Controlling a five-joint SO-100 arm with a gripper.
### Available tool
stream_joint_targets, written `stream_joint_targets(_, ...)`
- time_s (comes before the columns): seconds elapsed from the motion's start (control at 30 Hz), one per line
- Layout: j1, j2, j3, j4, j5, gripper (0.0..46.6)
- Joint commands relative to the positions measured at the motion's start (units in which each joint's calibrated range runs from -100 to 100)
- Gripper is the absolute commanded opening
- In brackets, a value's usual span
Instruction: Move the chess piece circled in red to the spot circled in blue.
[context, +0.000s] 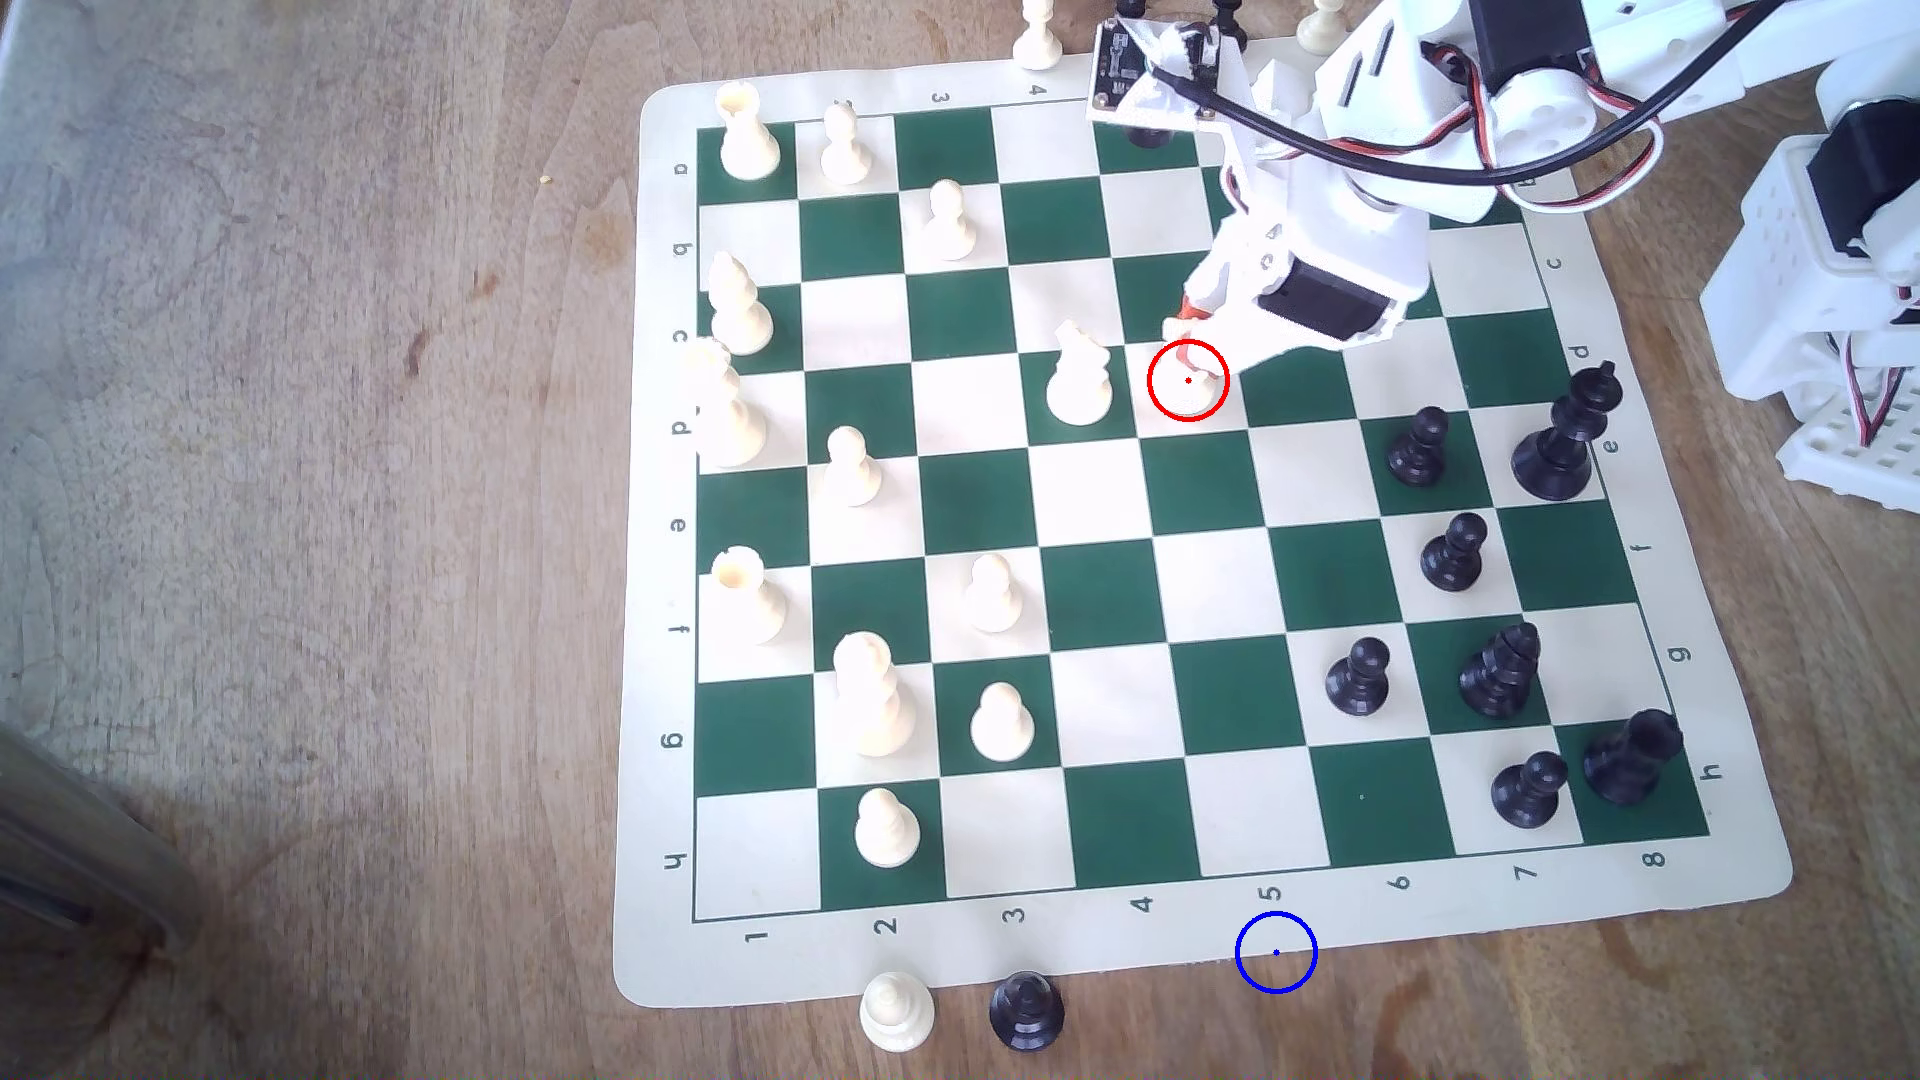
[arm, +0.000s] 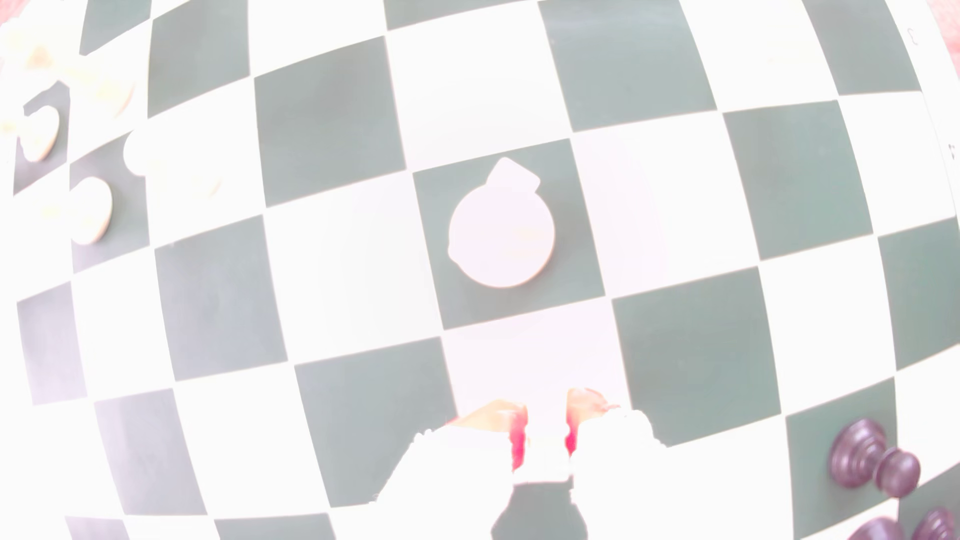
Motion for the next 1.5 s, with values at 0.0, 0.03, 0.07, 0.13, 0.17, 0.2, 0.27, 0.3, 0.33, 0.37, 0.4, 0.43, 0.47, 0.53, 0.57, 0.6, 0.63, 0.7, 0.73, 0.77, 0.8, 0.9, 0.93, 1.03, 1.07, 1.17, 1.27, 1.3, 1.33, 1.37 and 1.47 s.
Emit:
stream_joint_targets(0.0,-0.32,-4.36,-5.96,6.75,0.05,0.2)
stream_joint_targets(0.03,-0.4,-5.3,-7.68,9.21,0.05,0.2)
stream_joint_targets(0.07,-0.48,-6.4,-9.67,11.91,0.1,0.2)
stream_joint_targets(0.13,-0.48,-10.39,-15.29,18.14,0.05,0.2)
stream_joint_targets(0.17,-0.79,-11.66,-17.29,20.02,0.0,0.2)
stream_joint_targets(0.2,-1.18,-12.51,-18.92,21.58,-0.1,0.2)
stream_joint_targets(0.27,-4.54,-15.06,-22.64,25.59,-0.88,0.2)
stream_joint_targets(0.3,-6.42,-15.99,-22.82,26.0,-1.32,0.2)
stream_joint_targets(0.33,-8.85,-16.93,-22.82,26.49,-1.81,0.2)
stream_joint_targets(0.37,-11.27,-17.35,-22.91,27.06,-2.49,0.2)
stream_joint_targets(0.4,-13.93,-17.69,-23.0,27.47,-3.22,0.2)
stream_joint_targets(0.43,-19.48,-17.52,-23.09,27.64,-4.74,0.2)
stream_joint_targets(0.47,-21.6,-16.67,-23.27,27.31,-5.27,0.2)
stream_joint_targets(0.53,-24.72,-14.21,-23.72,25.83,-6.06,0.2)
stream_joint_targets(0.57,-26.76,-11.32,-23.91,23.46,-6.3,0.2)
stream_joint_targets(0.6,-27.46,-10.05,-23.91,21.82,-6.3,0.2)
stream_joint_targets(0.63,-28.01,-9.03,-23.91,20.51,-6.3,0.2)
stream_joint_targets(0.7,-29.81,-5.3,-24.54,17.48,-6.3,0.2)
stream_joint_targets(0.73,-30.43,-3.68,-25.45,16.91,-6.3,0.2)
stream_joint_targets(0.77,-30.9,-1.73,-26.72,16.09,-6.35,0.2)
stream_joint_targets(0.8,-31.29,0.05,-27.99,15.51,-6.35,0.2)
stream_joint_targets(0.9,-32.15,7.69,-34.7,14.7,-6.15,0.2)
stream_joint_targets(0.93,-32.47,9.56,-36.51,14.7,-6.06,0.2)
stream_joint_targets(1.03,-32.94,14.82,-42.31,14.7,-5.86,0.3)
stream_joint_targets(1.07,-32.94,16.1,-43.67,14.7,-5.86,0.3)
stream_joint_targets(1.17,-33.02,20.85,-47.48,14.45,-5.76,0.4)
stream_joint_targets(1.27,-33.25,23.4,-48.75,13.96,-5.76,0.4)
stream_joint_targets(1.3,-33.48,24.58,-48.93,13.88,-5.91,0.4)
stream_joint_targets(1.33,-33.72,25.09,-48.93,14.2,-6.01,0.3)
stream_joint_targets(1.37,-33.95,25.52,-48.93,14.45,-6.11,0.3)
stream_joint_targets(1.47,-34.66,27.05,-48.29,14.53,-6.15,0.3)
